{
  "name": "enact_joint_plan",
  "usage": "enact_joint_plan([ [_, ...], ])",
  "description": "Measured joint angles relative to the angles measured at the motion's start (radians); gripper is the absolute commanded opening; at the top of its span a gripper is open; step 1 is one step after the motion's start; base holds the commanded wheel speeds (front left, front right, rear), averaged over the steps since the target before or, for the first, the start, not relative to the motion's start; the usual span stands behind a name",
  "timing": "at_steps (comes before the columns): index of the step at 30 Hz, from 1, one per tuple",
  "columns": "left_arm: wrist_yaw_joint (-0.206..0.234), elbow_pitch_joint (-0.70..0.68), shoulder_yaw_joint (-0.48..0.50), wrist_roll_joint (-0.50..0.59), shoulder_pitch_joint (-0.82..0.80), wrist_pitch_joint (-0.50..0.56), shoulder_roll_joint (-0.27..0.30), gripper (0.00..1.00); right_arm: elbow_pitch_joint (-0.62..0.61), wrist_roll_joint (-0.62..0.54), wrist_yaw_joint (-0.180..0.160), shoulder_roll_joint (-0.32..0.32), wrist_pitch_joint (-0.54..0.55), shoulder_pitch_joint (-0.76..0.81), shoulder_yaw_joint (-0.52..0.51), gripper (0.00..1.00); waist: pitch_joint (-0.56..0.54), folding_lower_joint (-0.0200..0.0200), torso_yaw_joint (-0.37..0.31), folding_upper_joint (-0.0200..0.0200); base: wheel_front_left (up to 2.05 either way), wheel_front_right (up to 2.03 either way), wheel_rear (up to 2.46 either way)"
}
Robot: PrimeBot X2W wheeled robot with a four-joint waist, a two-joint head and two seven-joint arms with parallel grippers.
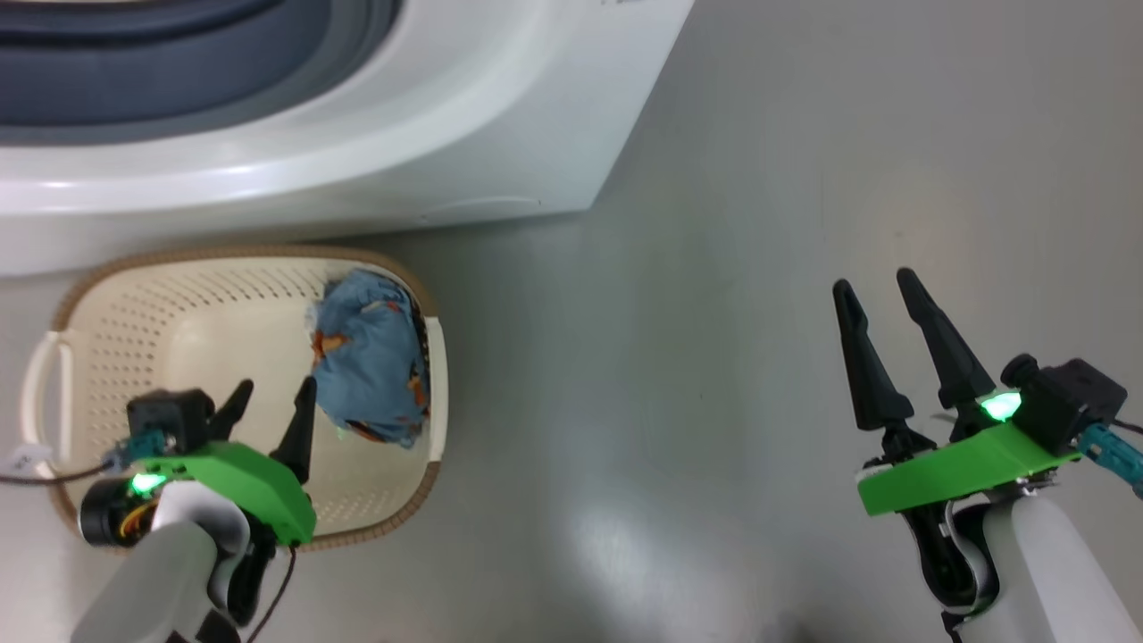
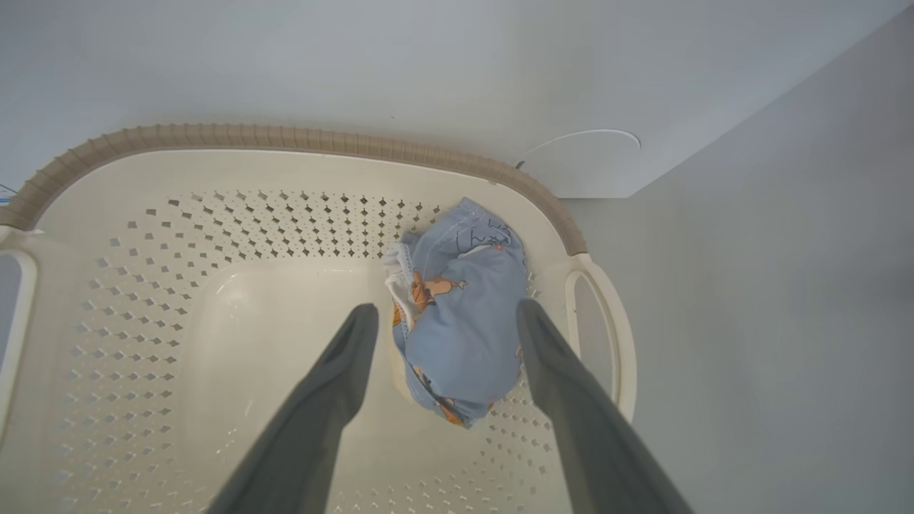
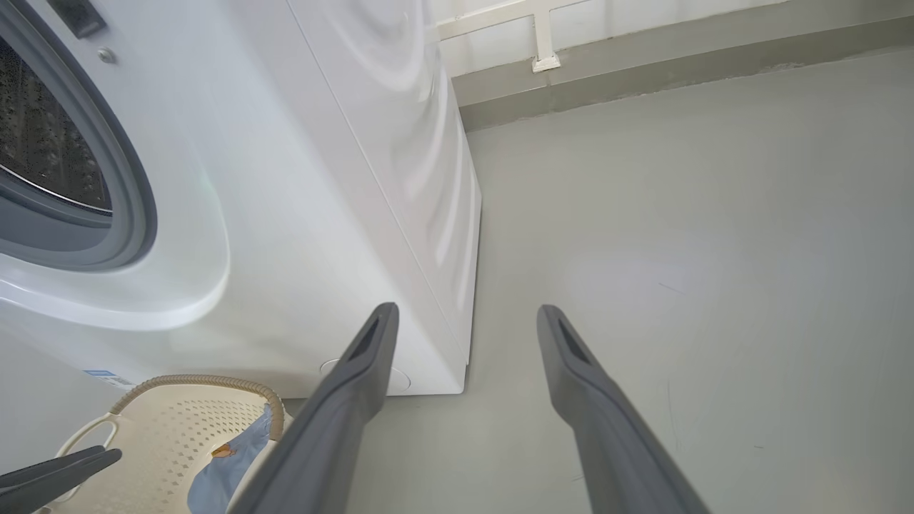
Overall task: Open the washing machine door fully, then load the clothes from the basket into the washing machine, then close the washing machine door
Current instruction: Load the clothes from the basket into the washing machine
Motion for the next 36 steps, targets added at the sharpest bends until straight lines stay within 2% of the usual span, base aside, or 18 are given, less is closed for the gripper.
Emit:
enact_joint_plan([
  [4,0.0,0.037,-0.106,-0.071,-0.072,0.0,0.024,1.0,-0.008,-0.007,0.0,0.001,0.0,-0.034,0.009,1.0,0.063,0.0,-0.008,0.0,0.0,0.0,0.0],
  [17,0.0,0.113,-0.35,-0.32,-0.25,0.009,0.092,1.0,-0.041,-0.024,0.0,-0.001,0.0,-0.077,0.016,1.0,0.214,0.0,-0.027,0.0,0.0,0.0,0.0],
  [33,0.0,0.016,-0.608,-0.585,-0.39,0.049,0.166,1.0,-0.103,-0.051,0.0,-0.003,-0.004,-0.079,0.016,1.0,0.327,0.0,-0.035,0.0,0.0,0.0,0.0],
  [34,0.0,0.015,-0.62,-0.596,-0.4,0.048,0.165,0.67,-0.104,-0.051,0.0,-0.003,-0.005,-0.079,0.016,1.0,0.331,0.0,-0.033,0.0,0.0,0.0,0.0],
  [35,0.0,0.013,-0.632,-0.607,-0.408,0.047,0.165,0.67,-0.104,-0.052,0.0,-0.003,-0.005,-0.079,0.016,1.0,0.334,0.0,-0.031,0.0,0.0,0.0,0.0],
  [36,0.0,0.012,-0.645,-0.619,-0.411,0.045,0.165,0.27,-0.104,-0.052,0.0,-0.003,-0.005,-0.079,0.016,1.0,0.335,0.0,-0.028,0.0,0.0,0.0,0.0],
])
